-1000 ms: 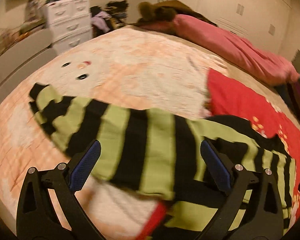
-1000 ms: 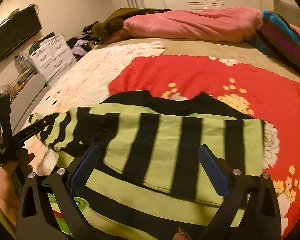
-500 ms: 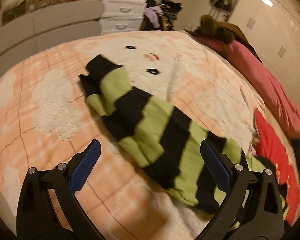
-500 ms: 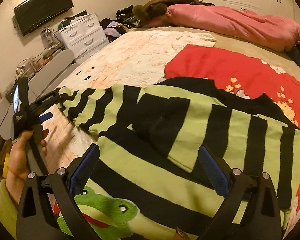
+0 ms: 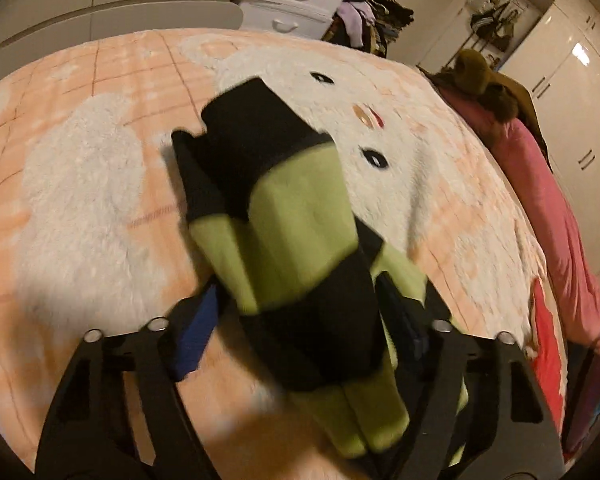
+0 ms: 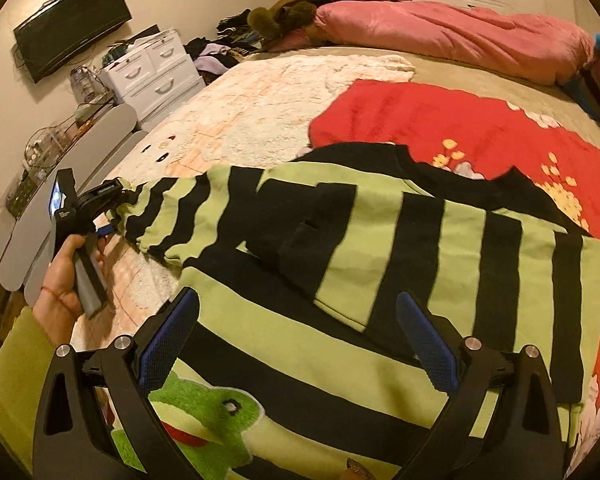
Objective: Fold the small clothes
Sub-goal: 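Grasp the other sleeve cuff with the left tool and fold it across the body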
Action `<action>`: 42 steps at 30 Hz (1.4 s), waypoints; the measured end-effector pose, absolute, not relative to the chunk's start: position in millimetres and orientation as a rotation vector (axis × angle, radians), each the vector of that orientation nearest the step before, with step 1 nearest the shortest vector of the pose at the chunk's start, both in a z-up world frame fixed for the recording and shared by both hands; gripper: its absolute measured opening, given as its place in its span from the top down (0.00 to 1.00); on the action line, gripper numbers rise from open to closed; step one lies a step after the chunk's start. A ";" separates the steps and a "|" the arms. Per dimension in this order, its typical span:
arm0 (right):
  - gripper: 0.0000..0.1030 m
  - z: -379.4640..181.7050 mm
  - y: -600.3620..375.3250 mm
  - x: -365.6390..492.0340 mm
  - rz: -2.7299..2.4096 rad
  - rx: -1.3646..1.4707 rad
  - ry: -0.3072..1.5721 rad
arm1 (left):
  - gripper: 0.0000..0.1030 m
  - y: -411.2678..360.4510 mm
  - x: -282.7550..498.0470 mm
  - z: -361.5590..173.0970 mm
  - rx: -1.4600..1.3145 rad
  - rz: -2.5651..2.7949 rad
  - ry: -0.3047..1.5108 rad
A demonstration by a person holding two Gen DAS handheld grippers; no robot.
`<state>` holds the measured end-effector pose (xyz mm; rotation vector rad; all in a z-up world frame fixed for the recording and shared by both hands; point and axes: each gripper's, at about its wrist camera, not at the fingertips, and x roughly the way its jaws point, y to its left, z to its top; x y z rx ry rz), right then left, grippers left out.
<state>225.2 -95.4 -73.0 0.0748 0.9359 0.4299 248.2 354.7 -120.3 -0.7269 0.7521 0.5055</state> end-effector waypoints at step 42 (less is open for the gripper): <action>0.04 -43.6 -334.2 175.5 0.073 0.512 0.821 | 0.86 -64.7 223.9 -70.4 -0.343 -0.287 0.881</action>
